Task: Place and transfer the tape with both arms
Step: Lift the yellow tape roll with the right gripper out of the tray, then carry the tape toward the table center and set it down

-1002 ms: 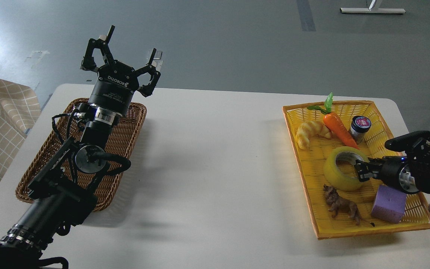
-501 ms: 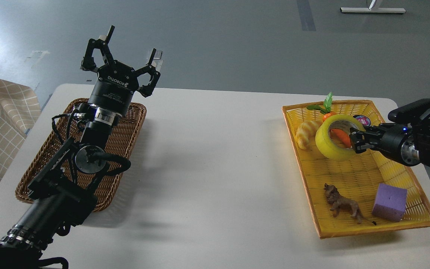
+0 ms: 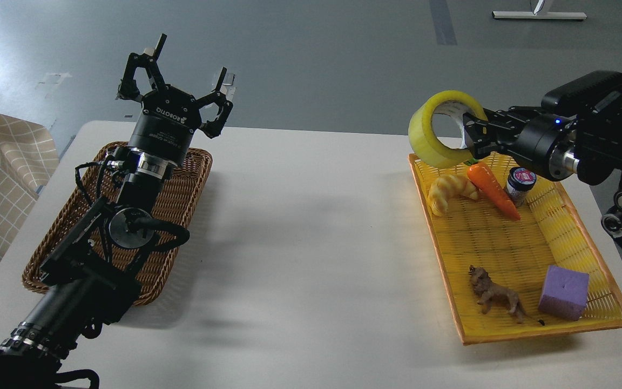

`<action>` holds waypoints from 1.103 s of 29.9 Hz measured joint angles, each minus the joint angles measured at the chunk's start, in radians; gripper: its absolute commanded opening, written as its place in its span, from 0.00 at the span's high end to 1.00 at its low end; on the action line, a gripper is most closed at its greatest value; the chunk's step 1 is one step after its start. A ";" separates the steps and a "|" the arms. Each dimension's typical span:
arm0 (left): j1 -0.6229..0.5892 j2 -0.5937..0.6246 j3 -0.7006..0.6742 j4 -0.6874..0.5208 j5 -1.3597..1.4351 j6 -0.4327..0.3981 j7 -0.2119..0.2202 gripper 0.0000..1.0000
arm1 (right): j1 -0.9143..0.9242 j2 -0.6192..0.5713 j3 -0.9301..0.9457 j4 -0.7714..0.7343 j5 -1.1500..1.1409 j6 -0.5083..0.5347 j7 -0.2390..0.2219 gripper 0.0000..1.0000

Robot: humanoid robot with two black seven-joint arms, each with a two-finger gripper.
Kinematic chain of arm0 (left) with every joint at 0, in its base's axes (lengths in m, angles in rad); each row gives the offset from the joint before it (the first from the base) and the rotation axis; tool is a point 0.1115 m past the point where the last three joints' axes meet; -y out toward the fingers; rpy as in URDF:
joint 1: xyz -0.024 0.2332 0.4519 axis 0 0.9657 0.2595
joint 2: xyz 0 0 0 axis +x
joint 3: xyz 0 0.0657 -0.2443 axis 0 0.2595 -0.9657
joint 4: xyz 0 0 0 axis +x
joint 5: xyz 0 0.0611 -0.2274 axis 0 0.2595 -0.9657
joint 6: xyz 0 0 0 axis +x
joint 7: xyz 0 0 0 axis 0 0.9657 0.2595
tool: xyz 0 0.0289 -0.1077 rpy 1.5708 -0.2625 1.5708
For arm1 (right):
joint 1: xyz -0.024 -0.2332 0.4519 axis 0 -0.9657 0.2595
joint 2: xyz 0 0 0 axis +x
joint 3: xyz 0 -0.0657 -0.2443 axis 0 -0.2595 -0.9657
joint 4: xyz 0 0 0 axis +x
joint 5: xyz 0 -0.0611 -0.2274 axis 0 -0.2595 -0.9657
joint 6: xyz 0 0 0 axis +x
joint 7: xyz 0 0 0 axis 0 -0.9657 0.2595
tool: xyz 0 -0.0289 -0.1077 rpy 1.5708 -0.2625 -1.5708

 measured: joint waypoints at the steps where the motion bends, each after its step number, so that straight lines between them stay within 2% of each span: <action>1: 0.000 0.000 0.000 0.000 0.000 0.000 0.000 0.02 | 0.005 0.026 -0.009 -0.002 -0.002 0.000 0.000 1.00; 8: 0.000 -0.001 -0.001 0.001 0.001 0.000 0.000 0.02 | 0.040 0.156 -0.128 -0.042 -0.022 0.000 -0.008 1.00; 17: 0.003 -0.003 0.001 -0.003 0.001 0.000 0.000 0.02 | 0.100 0.296 -0.260 -0.192 -0.024 0.000 -0.010 1.00; 33: 0.003 -0.002 0.003 -0.004 0.001 0.000 0.000 0.02 | 0.131 0.444 -0.392 -0.344 -0.024 0.000 -0.016 1.00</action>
